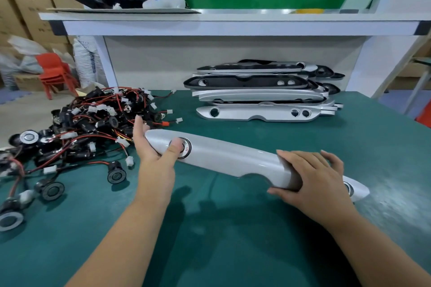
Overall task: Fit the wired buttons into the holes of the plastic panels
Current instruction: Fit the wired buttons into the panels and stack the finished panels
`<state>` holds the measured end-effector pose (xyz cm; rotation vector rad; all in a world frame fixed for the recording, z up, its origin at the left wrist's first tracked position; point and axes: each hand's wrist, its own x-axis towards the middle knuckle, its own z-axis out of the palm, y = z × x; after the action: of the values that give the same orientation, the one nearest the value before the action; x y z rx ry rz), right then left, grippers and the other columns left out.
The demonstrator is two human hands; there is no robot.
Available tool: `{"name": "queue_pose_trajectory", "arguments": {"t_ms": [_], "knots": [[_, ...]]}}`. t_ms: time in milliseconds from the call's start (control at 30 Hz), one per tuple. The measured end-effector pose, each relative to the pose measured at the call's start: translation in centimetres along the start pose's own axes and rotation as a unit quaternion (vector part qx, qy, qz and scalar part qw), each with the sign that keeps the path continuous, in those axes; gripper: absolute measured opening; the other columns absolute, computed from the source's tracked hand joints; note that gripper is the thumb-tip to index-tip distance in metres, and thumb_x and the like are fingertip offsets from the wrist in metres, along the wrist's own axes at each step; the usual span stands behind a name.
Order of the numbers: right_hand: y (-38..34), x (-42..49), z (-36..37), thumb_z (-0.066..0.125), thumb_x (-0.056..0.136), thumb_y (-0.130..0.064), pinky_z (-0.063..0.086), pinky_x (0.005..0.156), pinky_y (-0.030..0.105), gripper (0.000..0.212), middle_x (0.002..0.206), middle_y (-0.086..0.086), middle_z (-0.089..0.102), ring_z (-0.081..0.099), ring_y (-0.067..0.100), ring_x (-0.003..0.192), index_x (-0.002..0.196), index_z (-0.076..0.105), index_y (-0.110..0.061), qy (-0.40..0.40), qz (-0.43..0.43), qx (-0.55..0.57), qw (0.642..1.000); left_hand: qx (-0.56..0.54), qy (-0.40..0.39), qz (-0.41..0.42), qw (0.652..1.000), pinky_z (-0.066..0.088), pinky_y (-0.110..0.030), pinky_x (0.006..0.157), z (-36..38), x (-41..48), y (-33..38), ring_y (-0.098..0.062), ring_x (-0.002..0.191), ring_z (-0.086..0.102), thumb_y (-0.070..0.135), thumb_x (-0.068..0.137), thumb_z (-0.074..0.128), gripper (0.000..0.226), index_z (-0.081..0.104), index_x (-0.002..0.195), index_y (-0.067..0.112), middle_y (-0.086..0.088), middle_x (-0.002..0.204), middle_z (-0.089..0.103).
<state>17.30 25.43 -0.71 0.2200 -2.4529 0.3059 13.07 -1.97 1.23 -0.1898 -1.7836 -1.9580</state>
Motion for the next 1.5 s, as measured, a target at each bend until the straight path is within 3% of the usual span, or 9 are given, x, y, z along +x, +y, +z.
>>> {"name": "queue_pose_trajectory", "arguments": {"t_ms": [67, 133, 500, 633, 767, 933, 1200, 1367, 1500], "knots": [[0.0, -0.1, 0.1, 0.049, 0.062, -0.076, 0.022, 0.103, 0.040, 0.075, 0.110, -0.012, 0.063, 0.059, 0.014, 0.103, 0.118, 0.061, -0.028, -0.033, 0.014, 0.012, 0.999, -0.108, -0.005, -0.048, 0.993, 0.040, -0.032, 0.101, 0.5, 0.2, -0.2, -0.004, 0.108, 0.060, 0.014, 0.090, 0.058, 0.055, 0.036, 0.125, 0.051, 0.009, 0.122, 0.065], [-0.7, 0.1, 0.3, 0.047, 0.064, -0.075, 0.022, 0.105, 0.043, 0.074, 0.114, -0.011, 0.061, 0.057, 0.015, 0.108, 0.121, 0.059, -0.028, -0.045, 0.022, 0.020, 0.999, -0.125, -0.012, -0.056, 0.990, 0.045, -0.032, 0.092, 0.9, 0.1, -0.3, -0.010, 0.096, 0.066, 0.005, 0.096, 0.048, 0.048, 0.041, 0.120, 0.046, 0.001, 0.106, 0.073], [-11.0, 3.2, 2.3, 0.066, 0.081, -0.046, 0.015, 0.108, 0.041, 0.041, 0.125, -0.013, 0.058, 0.053, 0.011, 0.116, 0.120, 0.062, -0.032, 0.021, -0.026, 0.160, 0.987, -0.100, -0.117, -0.078, 0.985, 0.045, -0.035, 0.095, 2.1, -2.0, -0.8, -0.012, 0.103, 0.064, 0.027, 0.083, 0.052, 0.036, 0.044, 0.115, 0.041, 0.002, 0.112, 0.069], [-10.6, 3.4, 2.1, 0.065, 0.077, -0.049, 0.024, 0.104, 0.041, 0.039, 0.120, -0.013, 0.060, 0.053, 0.009, 0.112, 0.112, 0.066, -0.032, 0.057, -0.016, 0.166, 0.984, -0.110, -0.143, -0.079, 0.980, 0.047, -0.031, 0.096, 2.2, -2.1, -0.8, -0.014, 0.108, 0.062, 0.018, 0.086, 0.050, 0.038, 0.042, 0.118, 0.037, 0.002, 0.118, 0.067], [-11.0, 3.6, 2.1, 0.067, 0.069, -0.059, 0.029, 0.091, 0.033, 0.047, 0.101, -0.011, 0.061, 0.055, 0.013, 0.099, 0.095, 0.063, -0.020, 0.076, 0.025, 0.164, 0.983, -0.114, -0.153, -0.065, 0.979, 0.051, -0.017, 0.080, 2.7, -2.7, -0.5, -0.007, 0.102, 0.065, -0.001, 0.096, 0.043, 0.039, 0.040, 0.117, 0.032, 0.001, 0.120, 0.062], [-10.2, 3.2, 1.7, 0.066, 0.077, -0.045, 0.034, 0.095, 0.038, 0.054, 0.118, -0.010, 0.057, 0.050, 0.011, 0.110, 0.127, 0.056, -0.027, 0.010, -0.045, 0.167, 0.985, -0.061, -0.118, -0.052, 0.990, 0.047, -0.008, 0.072, 2.7, -2.5, -0.3, 0.002, 0.090, 0.066, 0.010, 0.096, 0.050, 0.031, 0.042, 0.112, 0.035, 0.005, 0.112, 0.066], [-10.8, 3.2, 2.0, 0.071, 0.073, -0.045, 0.031, 0.088, 0.032, 0.038, 0.103, -0.008, 0.060, 0.054, 0.015, 0.099, 0.097, 0.060, -0.018, 0.053, 0.005, 0.176, 0.983, -0.086, -0.147, -0.059, 0.984, 0.050, -0.014, 0.078, 2.6, -2.7, -0.4, -0.006, 0.101, 0.065, 0.005, 0.092, 0.054, 0.042, 0.039, 0.117, 0.035, 0.003, 0.119, 0.064], [-10.3, 3.0, 1.6, 0.063, 0.078, -0.044, 0.031, 0.095, 0.033, 0.050, 0.110, -0.007, 0.054, 0.048, 0.009, 0.105, 0.125, 0.058, -0.026, 0.030, -0.032, 0.175, 0.984, -0.075, -0.141, -0.051, 0.986, 0.050, -0.015, 0.079, 2.5, -2.5, -0.5, -0.006, 0.099, 0.066, 0.004, 0.091, 0.055, 0.046, 0.040, 0.116, 0.039, 0.010, 0.113, 0.068], [-10.0, 3.0, 1.4, 0.061, 0.081, -0.039, 0.023, 0.095, 0.025, 0.038, 0.109, -0.010, 0.053, 0.046, 0.005, 0.104, 0.117, 0.063, -0.029, 0.029, -0.029, 0.196, 0.980, -0.088, -0.155, -0.054, 0.982, 0.049, -0.014, 0.081, 2.5, -2.6, -0.6, -0.007, 0.103, 0.065, 0.006, 0.091, 0.055, 0.045, 0.038, 0.119, 0.037, 0.009, 0.117, 0.066]]}}
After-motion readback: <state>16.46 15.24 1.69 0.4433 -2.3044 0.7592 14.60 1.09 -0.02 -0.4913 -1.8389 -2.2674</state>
